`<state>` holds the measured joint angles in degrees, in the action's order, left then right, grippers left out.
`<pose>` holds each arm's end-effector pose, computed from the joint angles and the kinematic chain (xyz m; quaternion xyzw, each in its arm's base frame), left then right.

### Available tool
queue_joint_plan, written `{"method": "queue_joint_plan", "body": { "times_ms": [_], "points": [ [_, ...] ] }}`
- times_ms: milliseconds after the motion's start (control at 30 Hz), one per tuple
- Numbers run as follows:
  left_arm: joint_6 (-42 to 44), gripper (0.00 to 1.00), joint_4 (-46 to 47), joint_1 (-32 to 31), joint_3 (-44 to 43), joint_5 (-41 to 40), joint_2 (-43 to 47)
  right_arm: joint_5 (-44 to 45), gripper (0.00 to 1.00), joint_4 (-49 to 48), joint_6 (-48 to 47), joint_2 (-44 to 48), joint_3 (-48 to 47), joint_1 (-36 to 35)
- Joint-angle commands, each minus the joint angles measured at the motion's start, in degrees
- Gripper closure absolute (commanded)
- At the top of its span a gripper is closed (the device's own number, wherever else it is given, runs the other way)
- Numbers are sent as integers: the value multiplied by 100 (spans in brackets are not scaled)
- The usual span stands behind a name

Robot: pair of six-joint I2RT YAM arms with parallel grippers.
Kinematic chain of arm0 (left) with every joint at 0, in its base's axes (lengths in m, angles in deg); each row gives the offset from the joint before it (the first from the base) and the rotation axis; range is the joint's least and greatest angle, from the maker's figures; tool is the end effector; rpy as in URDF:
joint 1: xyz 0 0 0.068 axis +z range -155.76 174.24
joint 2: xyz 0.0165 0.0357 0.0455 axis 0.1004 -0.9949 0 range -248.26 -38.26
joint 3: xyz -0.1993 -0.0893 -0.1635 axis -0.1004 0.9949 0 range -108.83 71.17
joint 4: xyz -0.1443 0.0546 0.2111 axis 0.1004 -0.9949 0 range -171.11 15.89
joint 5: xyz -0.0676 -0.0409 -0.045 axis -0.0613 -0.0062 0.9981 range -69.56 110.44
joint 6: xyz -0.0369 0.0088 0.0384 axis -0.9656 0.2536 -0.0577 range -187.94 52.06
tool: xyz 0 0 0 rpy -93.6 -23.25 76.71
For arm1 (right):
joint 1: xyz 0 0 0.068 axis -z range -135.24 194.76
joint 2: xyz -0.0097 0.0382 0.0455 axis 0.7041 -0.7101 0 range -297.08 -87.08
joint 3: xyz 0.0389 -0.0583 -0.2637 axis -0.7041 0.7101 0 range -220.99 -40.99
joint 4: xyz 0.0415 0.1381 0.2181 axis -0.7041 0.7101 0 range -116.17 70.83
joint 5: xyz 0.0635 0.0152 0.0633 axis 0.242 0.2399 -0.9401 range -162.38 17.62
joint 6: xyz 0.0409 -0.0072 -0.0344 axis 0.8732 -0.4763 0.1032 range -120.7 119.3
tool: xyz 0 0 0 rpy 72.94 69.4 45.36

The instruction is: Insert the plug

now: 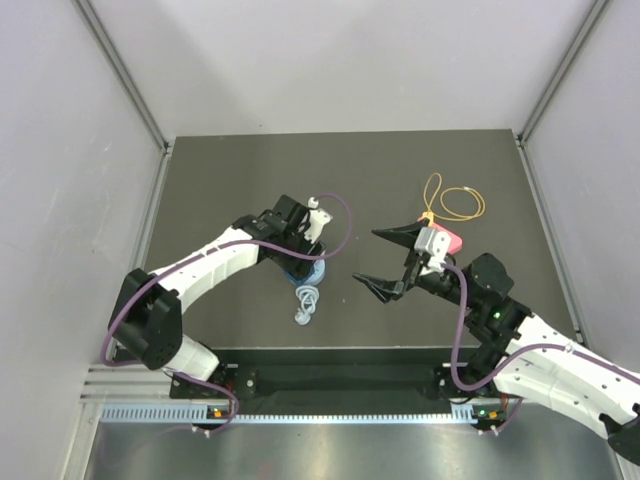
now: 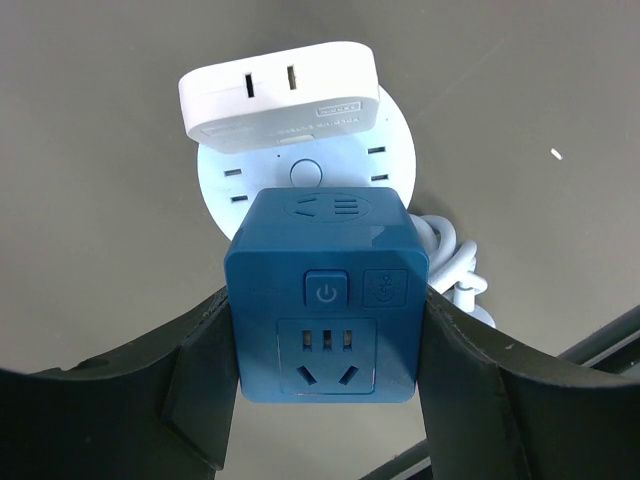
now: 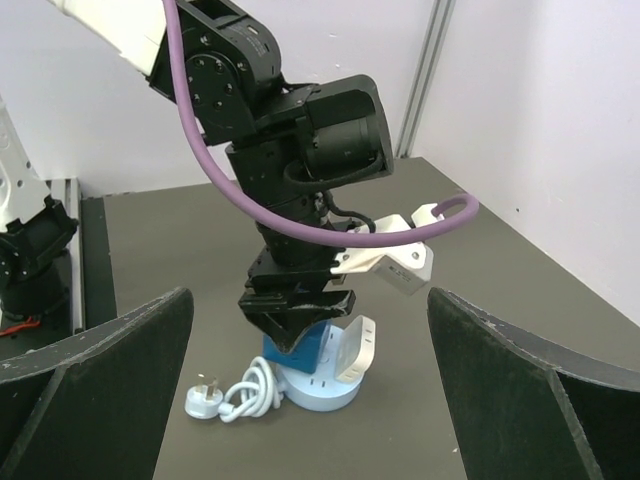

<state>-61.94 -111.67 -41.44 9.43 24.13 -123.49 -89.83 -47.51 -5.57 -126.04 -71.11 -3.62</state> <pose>0.2420 -0.1767 0.2380 0.3518 0.9016 -0.0941 0.2335 0.1058 0.1353 0.3245 -0.3830 0.5000 0.3739 0.6808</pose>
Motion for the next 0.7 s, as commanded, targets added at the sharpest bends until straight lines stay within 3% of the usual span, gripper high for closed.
{"method": "queue_joint_plan", "body": {
  "times_ms": [0,133,300,500,667],
  "points": [
    [173,100,-313,17,-339,167,51,-48,0,-107,73,-85,-265,-101],
    [7,100,-366,17,-550,273,129,285,0,-54,301,-313,-248,-101],
    [-213,100,-340,17,-796,124,209,1996,0,287,2083,-848,-248,-110],
    [-345,100,-322,61,-551,159,243,2158,0,-220,3386,-1640,226,-391],
    [-284,100,-137,193,-155,159,297,1992,23,-1300,3536,-2685,394,-804]
  ]
}}
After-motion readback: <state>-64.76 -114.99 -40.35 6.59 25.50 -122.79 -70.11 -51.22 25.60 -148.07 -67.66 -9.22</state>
